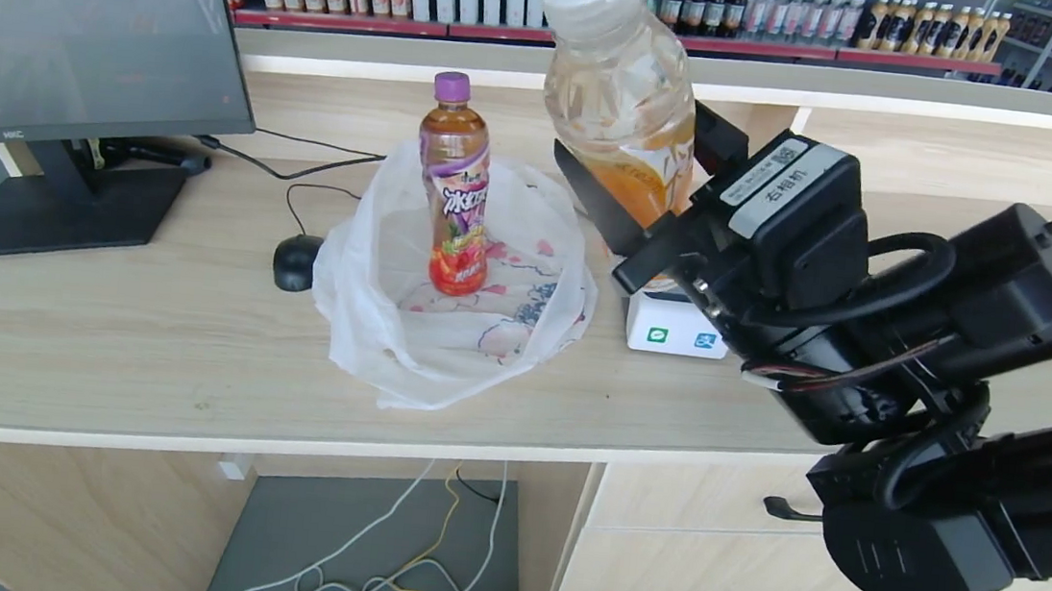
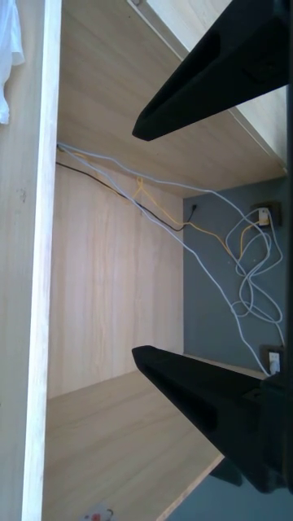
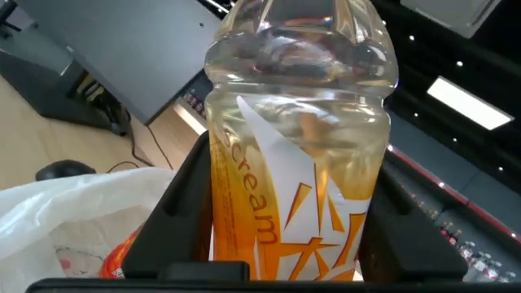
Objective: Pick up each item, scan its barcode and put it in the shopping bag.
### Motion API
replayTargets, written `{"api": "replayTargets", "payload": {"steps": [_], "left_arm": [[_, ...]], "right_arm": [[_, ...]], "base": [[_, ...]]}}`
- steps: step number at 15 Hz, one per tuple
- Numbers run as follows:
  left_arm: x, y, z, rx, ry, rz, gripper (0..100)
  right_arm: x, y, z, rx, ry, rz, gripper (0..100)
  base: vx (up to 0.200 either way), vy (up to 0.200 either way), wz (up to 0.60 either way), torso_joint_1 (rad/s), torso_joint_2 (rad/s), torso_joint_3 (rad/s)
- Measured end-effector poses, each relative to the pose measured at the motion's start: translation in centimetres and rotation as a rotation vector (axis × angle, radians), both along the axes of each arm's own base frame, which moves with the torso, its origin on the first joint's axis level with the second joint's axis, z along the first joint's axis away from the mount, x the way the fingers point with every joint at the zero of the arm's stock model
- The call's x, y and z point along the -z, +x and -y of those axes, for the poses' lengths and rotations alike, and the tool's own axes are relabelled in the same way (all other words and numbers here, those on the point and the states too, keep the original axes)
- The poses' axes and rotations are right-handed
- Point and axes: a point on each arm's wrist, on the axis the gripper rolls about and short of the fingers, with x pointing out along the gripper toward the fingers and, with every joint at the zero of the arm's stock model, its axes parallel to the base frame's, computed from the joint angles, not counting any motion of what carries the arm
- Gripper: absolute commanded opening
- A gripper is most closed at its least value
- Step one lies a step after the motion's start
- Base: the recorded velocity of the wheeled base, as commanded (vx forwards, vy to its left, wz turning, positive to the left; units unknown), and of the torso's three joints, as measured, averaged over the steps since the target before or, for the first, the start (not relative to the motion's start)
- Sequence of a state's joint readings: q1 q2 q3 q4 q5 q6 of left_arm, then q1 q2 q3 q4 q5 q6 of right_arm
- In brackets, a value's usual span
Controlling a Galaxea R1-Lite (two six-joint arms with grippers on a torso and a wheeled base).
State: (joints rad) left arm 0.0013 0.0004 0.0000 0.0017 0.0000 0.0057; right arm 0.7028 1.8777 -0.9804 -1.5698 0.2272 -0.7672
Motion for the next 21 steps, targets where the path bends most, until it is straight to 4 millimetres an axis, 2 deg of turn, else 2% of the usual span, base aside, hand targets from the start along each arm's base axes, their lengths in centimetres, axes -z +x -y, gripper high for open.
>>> {"api": "replayTargets", "payload": {"steps": [3,5,8,15,18,21], "left_arm": [[0.0,0.0,0.0,0.000,0.000,0.000,100],[0.0,0.0,0.0,0.000,0.000,0.000,100],[0.0,0.0,0.0,0.000,0.000,0.000,100],[0.0,0.0,0.0,0.000,0.000,0.000,100],[0.0,0.0,0.0,0.001,0.000,0.000,100],[0.0,0.0,0.0,0.000,0.002,0.000,100]], "right_arm": [[-0.6,-0.2,0.6,0.012,0.205,-0.192,0],[-0.7,-0.2,1.0,-0.038,0.320,-0.322,0],[1.1,-0.1,2.3,-0.083,0.379,-0.490,0],[2.2,1.2,5.9,-0.003,0.440,-0.528,0],[2.4,1.7,6.9,0.020,0.458,-0.537,0],[2.0,1.9,7.0,0.015,0.471,-0.524,0]], "base": [[0.000,0.000,0.00,0.000,0.00,0.000],[0.000,0.000,0.00,0.000,0.00,0.000],[0.000,0.000,0.00,0.000,0.00,0.000],[0.000,0.000,0.00,0.000,0.00,0.000],[0.000,0.000,0.00,0.000,0.00,0.000],[0.000,0.000,0.00,0.000,0.00,0.000]]}}
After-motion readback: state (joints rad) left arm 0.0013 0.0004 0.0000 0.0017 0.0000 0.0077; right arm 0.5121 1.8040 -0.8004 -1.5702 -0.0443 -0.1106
